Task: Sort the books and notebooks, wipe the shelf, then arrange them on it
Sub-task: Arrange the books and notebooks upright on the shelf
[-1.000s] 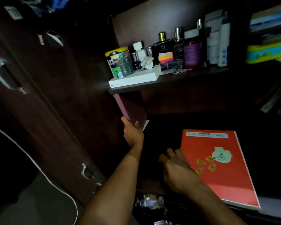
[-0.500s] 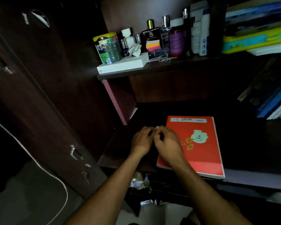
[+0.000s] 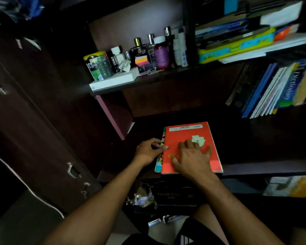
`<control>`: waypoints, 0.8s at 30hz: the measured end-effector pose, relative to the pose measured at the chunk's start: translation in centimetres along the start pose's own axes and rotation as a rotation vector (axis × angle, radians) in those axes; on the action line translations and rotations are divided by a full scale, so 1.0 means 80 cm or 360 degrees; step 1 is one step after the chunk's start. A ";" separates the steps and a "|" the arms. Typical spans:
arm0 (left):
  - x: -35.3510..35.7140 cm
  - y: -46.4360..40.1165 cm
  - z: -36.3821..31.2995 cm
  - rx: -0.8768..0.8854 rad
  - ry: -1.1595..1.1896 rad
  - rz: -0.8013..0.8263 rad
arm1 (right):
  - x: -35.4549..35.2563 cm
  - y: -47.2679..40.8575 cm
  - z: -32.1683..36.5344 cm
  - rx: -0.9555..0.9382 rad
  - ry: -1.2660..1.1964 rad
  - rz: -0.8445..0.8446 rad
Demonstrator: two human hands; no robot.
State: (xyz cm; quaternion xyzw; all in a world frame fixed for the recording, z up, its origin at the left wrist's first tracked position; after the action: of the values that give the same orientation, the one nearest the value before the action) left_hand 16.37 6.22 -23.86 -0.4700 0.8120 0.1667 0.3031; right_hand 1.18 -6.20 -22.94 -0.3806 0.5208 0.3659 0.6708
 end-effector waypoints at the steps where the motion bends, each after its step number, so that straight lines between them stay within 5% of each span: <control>1: 0.006 0.004 -0.002 -0.0007 0.0116 -0.0028 | 0.000 0.004 -0.006 -0.0080 -0.0027 -0.0006; 9: 0.013 0.039 -0.025 -0.0180 0.0477 -0.0149 | -0.004 0.004 -0.016 -0.0481 0.0002 0.0284; 17: 0.005 0.035 -0.058 -0.0564 0.0838 -0.0023 | 0.000 0.019 -0.024 -0.0596 0.0009 0.0017; 21: 0.030 0.040 -0.075 -0.0434 0.1127 -0.0073 | -0.001 0.024 -0.036 -0.0647 -0.0162 -0.0092; 24: 0.021 0.051 -0.077 0.0025 0.1138 -0.0411 | -0.004 0.013 -0.039 -0.0705 -0.0134 -0.0150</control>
State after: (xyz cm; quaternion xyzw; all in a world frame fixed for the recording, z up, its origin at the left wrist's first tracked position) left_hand 10.14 3.77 -20.31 -0.5946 0.8019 -0.0536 0.0228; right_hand -1.12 -8.57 -23.32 -0.5270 0.3810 0.4551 0.6083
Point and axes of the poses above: each hand's wrist, its own y-axis away from the middle knuckle, its own x-axis out of the palm, z = x × y, the point moved 2 cm from there along -y, towards the middle knuckle, and after that the axes turned 9 degrees about y, right-handed, at the moved point
